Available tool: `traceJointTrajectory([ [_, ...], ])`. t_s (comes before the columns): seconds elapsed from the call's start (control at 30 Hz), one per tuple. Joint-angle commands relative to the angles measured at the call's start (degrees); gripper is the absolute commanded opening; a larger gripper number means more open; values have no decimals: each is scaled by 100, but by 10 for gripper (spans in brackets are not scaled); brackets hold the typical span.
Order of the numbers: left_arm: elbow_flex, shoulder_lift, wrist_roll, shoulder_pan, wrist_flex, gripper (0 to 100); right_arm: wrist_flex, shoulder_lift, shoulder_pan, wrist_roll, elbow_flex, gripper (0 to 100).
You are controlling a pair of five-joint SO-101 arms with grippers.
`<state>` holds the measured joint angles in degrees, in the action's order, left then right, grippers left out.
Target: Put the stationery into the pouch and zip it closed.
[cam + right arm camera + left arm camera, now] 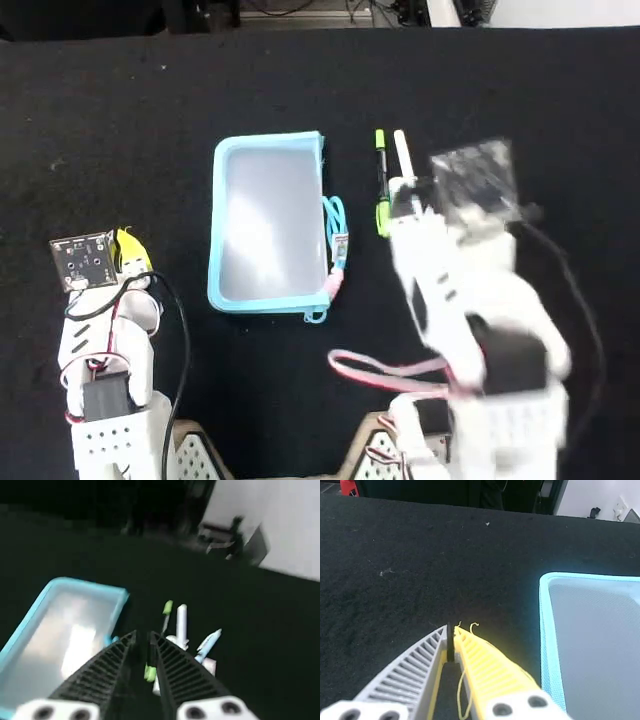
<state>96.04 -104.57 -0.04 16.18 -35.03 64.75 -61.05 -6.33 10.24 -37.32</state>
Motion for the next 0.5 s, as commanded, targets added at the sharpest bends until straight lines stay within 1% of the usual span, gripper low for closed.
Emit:
traceJointTrajectory([
  [0.0,127,-18,-44,31,-26,30,-642,804,-325,-229,-497,37],
  [0.1,127,-18,-44,31,-26,30,-1319,1473,-580,-510,-963,37],
  [0.2,127,-18,-44,31,-26,30,-1767,2070,-853,-738,-1121,50],
  [0.37,127,-18,-44,31,-26,30,-2171,2879,-1055,-941,-1112,201],
  [0.47,127,-18,-44,31,-26,30,-2391,3204,-1064,-985,-1147,237],
])
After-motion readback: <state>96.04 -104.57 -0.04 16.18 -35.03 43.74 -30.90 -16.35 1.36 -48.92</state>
